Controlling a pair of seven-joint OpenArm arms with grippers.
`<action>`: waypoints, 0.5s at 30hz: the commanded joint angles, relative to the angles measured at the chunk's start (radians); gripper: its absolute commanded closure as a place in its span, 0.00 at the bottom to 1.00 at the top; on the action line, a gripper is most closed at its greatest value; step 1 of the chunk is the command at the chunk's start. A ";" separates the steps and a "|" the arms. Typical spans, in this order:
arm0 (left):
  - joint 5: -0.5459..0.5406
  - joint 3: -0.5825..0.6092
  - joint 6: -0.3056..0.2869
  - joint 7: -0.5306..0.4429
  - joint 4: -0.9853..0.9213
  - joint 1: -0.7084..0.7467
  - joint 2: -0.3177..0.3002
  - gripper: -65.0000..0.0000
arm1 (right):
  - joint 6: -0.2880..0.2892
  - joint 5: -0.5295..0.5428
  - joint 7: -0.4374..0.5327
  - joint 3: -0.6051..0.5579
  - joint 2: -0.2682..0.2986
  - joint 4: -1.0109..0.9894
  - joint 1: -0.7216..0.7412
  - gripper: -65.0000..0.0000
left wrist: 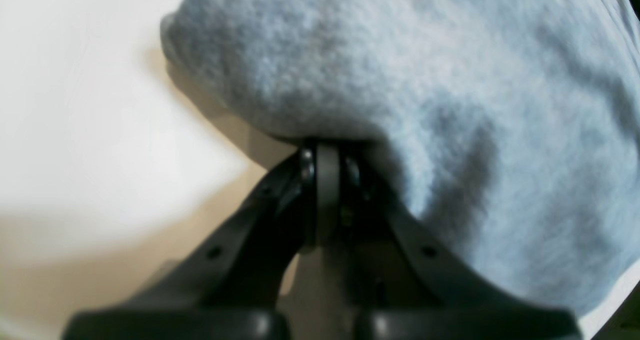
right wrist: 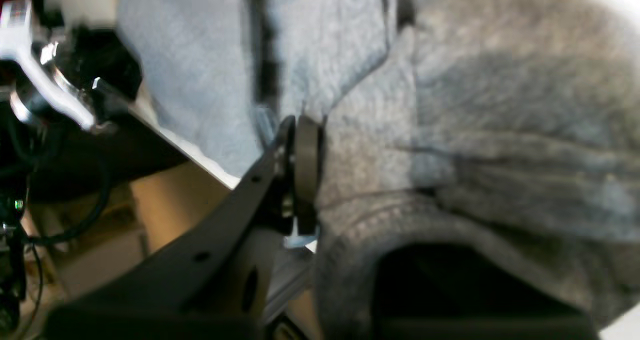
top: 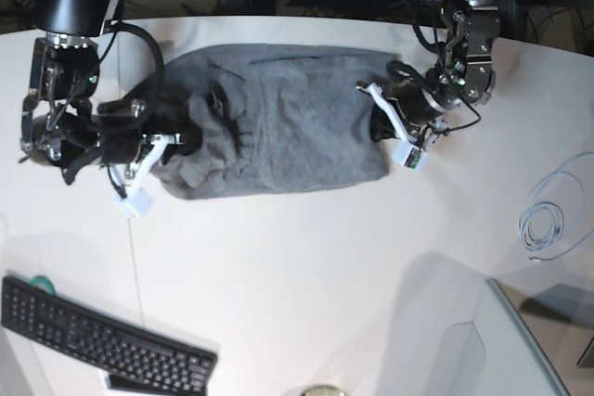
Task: Layout the t-shirt on the table in an organized manner, then fold the t-shirt properly
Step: 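Lift the shirt end with the right gripper and fold it toward the left gripper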
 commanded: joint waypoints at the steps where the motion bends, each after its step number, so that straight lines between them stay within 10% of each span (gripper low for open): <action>1: -0.018 0.000 -0.006 -0.019 0.013 -0.011 -0.010 1.00 | -0.002 0.028 0.009 -0.017 0.002 0.033 0.010 0.99; 15: -0.021 0.005 -0.006 -0.019 0.013 -0.022 -0.009 1.00 | -0.248 0.032 0.094 -0.281 -0.054 0.168 -0.024 0.99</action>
